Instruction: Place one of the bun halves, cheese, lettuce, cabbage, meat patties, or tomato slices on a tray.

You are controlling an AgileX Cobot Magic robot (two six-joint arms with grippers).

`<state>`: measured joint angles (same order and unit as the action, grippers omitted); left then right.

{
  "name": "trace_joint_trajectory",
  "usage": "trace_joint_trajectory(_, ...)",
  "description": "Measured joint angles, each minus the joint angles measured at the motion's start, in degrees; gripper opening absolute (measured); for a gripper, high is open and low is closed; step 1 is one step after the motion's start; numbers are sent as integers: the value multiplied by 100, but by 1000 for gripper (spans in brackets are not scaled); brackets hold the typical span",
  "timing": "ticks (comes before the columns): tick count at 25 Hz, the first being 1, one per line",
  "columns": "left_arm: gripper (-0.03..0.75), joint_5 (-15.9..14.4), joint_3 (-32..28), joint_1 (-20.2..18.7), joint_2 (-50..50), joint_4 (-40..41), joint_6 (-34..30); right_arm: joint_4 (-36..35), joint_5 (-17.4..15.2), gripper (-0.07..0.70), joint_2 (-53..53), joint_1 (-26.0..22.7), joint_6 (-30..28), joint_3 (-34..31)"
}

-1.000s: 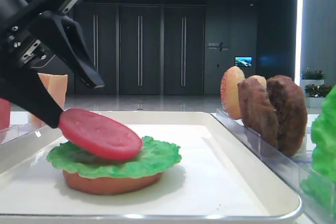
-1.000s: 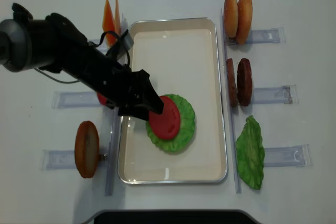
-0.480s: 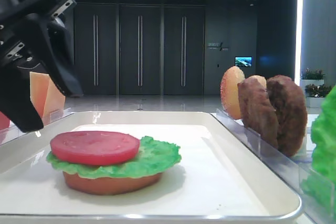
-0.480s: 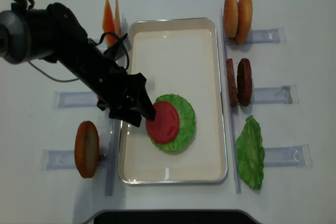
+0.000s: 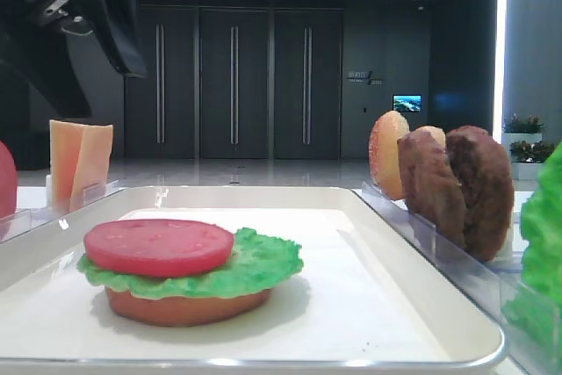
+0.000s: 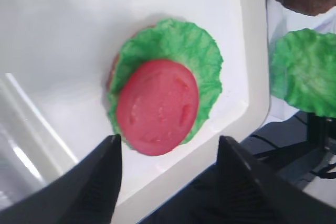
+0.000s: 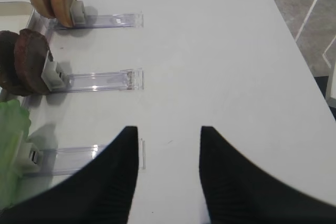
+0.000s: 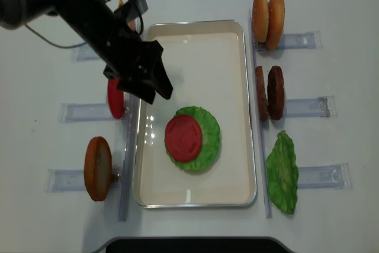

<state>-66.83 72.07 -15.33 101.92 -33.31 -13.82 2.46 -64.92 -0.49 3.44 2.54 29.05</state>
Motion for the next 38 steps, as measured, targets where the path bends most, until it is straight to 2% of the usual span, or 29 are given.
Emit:
trace_joint_trajectory(2,436,-139,423,0,0,692,340,0,0,273,0,0,0,0)
trace_joint_trajectory(5,436,-179,909,0,0,1796,861,0,0,273,0,0,0,0)
trace_joint_trajectory(7,436,-192,1020,5,-14,2406,1050,0,0,273,0,0,0,0)
trace_joint_trajectory(13,435,-272,1034,26,-112,3467,1382,0,0,273,0,0,0,0)
trace_joint_trajectory(16,435,-272,1034,181,-112,3556,1432,0,0,273,0,0,0,0)
trace_joint_trajectory(25,434,-272,1029,1013,-274,3679,1287,0,0,273,0,0,0,0)
trace_joint_trajectory(30,434,-276,949,1135,-634,3707,1235,0,0,273,0,0,0,0)
trace_joint_trajectory(34,434,-276,551,1135,-1148,3755,1218,0,0,273,0,0,0,0)
trace_joint_trajectory(38,433,-283,-129,1135,-2003,3789,1218,0,0,273,0,0,0,0)
